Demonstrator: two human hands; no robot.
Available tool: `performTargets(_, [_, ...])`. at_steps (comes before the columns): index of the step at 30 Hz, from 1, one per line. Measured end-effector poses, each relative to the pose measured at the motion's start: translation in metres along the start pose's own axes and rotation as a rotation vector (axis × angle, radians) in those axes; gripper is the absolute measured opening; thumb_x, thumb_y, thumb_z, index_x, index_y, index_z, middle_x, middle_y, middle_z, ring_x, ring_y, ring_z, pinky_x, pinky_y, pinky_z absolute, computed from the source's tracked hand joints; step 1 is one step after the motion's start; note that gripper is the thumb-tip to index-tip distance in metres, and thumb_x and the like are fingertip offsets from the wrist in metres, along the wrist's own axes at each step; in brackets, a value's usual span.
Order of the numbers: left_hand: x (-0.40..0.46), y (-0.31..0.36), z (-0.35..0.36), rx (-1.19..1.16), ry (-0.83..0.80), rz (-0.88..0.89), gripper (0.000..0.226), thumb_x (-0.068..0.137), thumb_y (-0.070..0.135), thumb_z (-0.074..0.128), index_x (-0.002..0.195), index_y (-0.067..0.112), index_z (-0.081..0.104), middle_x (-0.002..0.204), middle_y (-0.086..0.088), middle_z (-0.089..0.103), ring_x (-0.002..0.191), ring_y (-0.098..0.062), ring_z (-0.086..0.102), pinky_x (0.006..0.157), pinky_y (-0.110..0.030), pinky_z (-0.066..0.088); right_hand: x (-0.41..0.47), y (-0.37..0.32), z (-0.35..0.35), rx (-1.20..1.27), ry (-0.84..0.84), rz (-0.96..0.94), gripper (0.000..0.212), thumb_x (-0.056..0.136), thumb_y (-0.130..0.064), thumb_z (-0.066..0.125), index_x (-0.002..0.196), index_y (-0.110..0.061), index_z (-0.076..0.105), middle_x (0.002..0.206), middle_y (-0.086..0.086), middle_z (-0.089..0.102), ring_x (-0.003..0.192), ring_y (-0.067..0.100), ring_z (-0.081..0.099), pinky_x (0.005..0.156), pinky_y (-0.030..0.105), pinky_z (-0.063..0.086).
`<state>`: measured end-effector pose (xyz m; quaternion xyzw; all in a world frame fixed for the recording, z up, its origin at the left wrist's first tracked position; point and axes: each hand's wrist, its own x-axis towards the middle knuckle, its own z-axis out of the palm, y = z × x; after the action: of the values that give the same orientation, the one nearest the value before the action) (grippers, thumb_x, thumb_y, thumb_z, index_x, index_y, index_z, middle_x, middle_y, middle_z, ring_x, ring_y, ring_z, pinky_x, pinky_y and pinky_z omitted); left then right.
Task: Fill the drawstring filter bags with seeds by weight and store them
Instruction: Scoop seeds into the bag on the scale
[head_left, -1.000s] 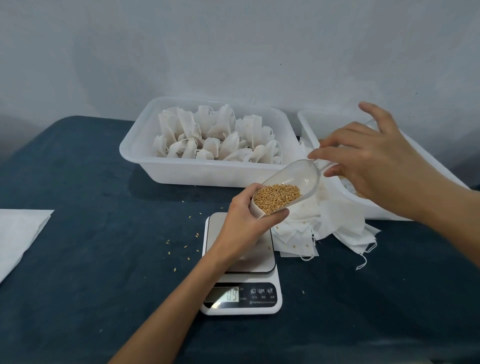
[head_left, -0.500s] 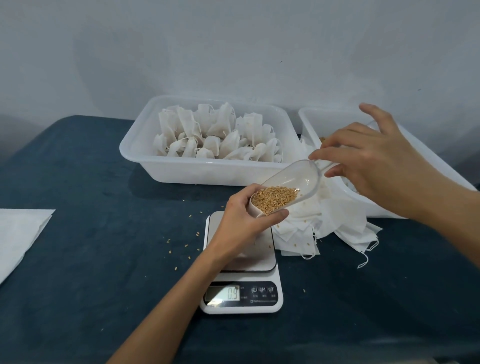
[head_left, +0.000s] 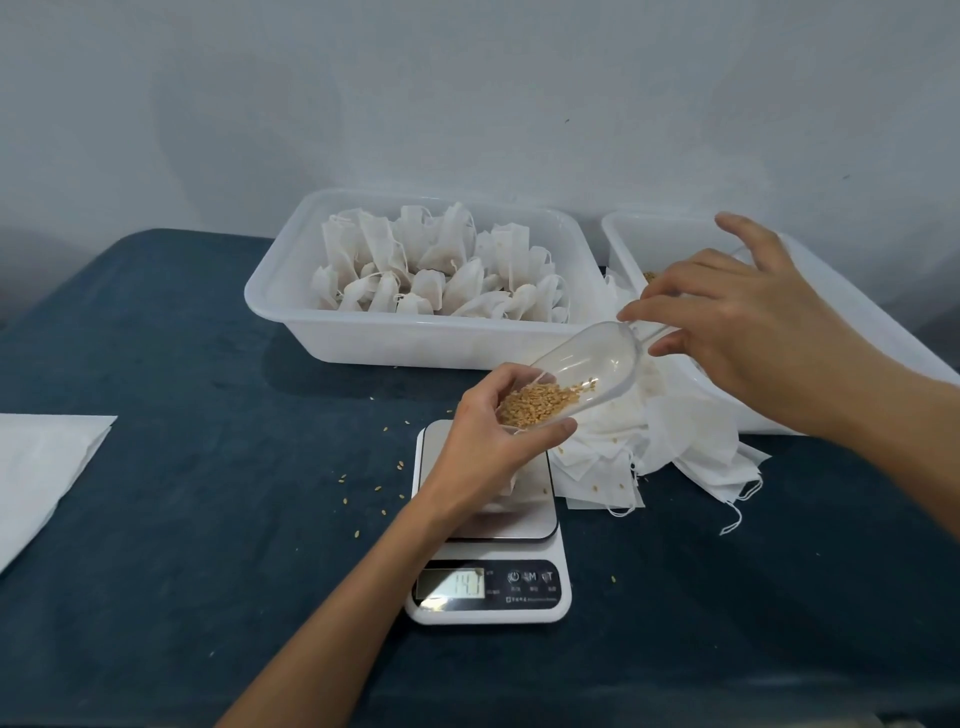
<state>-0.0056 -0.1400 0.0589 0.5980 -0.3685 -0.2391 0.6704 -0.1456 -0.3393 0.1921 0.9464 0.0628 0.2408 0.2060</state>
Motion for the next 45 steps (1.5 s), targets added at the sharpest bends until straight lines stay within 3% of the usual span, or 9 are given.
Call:
performTargets(4, [0.001, -0.002, 0.001, 0.026, -0.007, -0.004, 0.037, 0.082, 0.016, 0.088, 0.113, 0.022, 0.069, 0.109, 0.026, 0.070, 0.099, 0.000, 0.070, 0.079, -0.011, 0.051, 0.001, -0.001, 0.001, 0.008, 0.003, -0.007, 0.032, 0.080, -0.009, 0.080, 0.109, -0.018, 0.073, 0.098, 0.003, 0.068, 0.089, 0.031, 0.065, 0.116, 0.060, 0.026])
performTargets(12, [0.003, -0.006, 0.005, 0.086, -0.008, -0.005, 0.036, 0.082, 0.016, 0.087, 0.111, 0.029, 0.068, 0.114, 0.020, 0.071, 0.107, 0.002, 0.065, 0.084, -0.012, 0.050, -0.013, -0.006, 0.009, 0.144, -0.068, 0.130, 0.033, 0.079, -0.010, 0.082, 0.110, -0.016, 0.075, 0.100, 0.004, 0.071, 0.097, 0.031, 0.068, 0.115, 0.058, 0.026])
performTargets(17, [0.002, -0.008, 0.007, 0.107, -0.021, -0.023, 0.044, 0.080, 0.019, 0.088, 0.114, 0.033, 0.066, 0.103, 0.015, 0.069, 0.101, -0.005, 0.067, 0.083, -0.033, 0.059, -0.031, -0.011, 0.017, 0.255, -0.115, 0.236, 0.033, 0.081, -0.009, 0.080, 0.113, -0.015, 0.074, 0.104, 0.003, 0.070, 0.100, 0.030, 0.067, 0.115, 0.059, 0.029])
performTargets(20, [0.001, -0.007, 0.005, 0.133, -0.046, -0.016, 0.047, 0.079, 0.023, 0.086, 0.116, 0.042, 0.062, 0.105, 0.018, 0.068, 0.108, -0.005, 0.064, 0.082, -0.034, 0.057, -0.036, -0.014, 0.020, 0.336, -0.122, 0.286, 0.030, 0.083, -0.010, 0.078, 0.113, -0.014, 0.073, 0.107, -0.001, 0.070, 0.106, 0.026, 0.065, 0.117, 0.056, 0.027])
performTargets(27, [0.001, -0.001, -0.004, 0.254, -0.125, -0.032, 0.054, 0.085, 0.023, 0.081, 0.129, 0.043, 0.056, 0.124, 0.024, 0.066, 0.130, -0.014, 0.056, 0.111, -0.044, 0.046, -0.035, -0.017, 0.025, 0.397, -0.146, 0.320, 0.029, 0.084, -0.012, 0.076, 0.114, -0.014, 0.073, 0.108, -0.002, 0.070, 0.110, 0.024, 0.062, 0.118, 0.054, 0.026])
performTargets(32, [0.001, -0.001, -0.006, 0.251, -0.117, -0.037, 0.057, 0.080, 0.028, 0.083, 0.131, 0.037, 0.059, 0.116, 0.017, 0.070, 0.127, -0.014, 0.059, 0.109, -0.048, 0.048, -0.034, -0.018, 0.024, 0.392, -0.150, 0.324, 0.029, 0.085, -0.011, 0.076, 0.113, -0.014, 0.073, 0.109, -0.001, 0.070, 0.111, 0.025, 0.062, 0.118, 0.053, 0.025])
performTargets(38, [0.001, -0.003, -0.006, 0.252, -0.122, -0.034, 0.054, 0.088, 0.020, 0.079, 0.137, 0.030, 0.056, 0.133, 0.024, 0.063, 0.127, -0.015, 0.059, 0.113, -0.047, 0.045, -0.035, -0.017, 0.025, 0.395, -0.160, 0.322, 0.028, 0.087, -0.015, 0.073, 0.115, -0.016, 0.071, 0.110, -0.005, 0.069, 0.113, 0.020, 0.059, 0.120, 0.050, 0.023])
performTargets(42, [-0.001, -0.004, -0.005, 0.225, -0.159, 0.010, 0.034, 0.103, 0.005, 0.057, 0.135, 0.017, 0.054, 0.101, 0.005, 0.079, 0.098, -0.017, 0.074, 0.099, -0.040, 0.054, -0.036, -0.013, 0.027, 0.426, -0.176, 0.345, 0.027, 0.088, -0.018, 0.072, 0.115, -0.017, 0.070, 0.115, -0.009, 0.068, 0.116, 0.020, 0.058, 0.119, 0.042, 0.024])
performTargets(45, [0.000, 0.001, -0.004, 0.160, -0.137, 0.013, 0.029, 0.109, 0.004, 0.044, 0.132, 0.018, 0.056, 0.095, -0.002, 0.080, 0.096, -0.021, 0.075, 0.096, -0.041, 0.055, -0.037, -0.009, 0.022, 0.516, -0.145, 0.410, 0.028, 0.088, -0.017, 0.072, 0.116, -0.017, 0.068, 0.112, -0.011, 0.067, 0.114, 0.018, 0.058, 0.111, 0.039, 0.033])
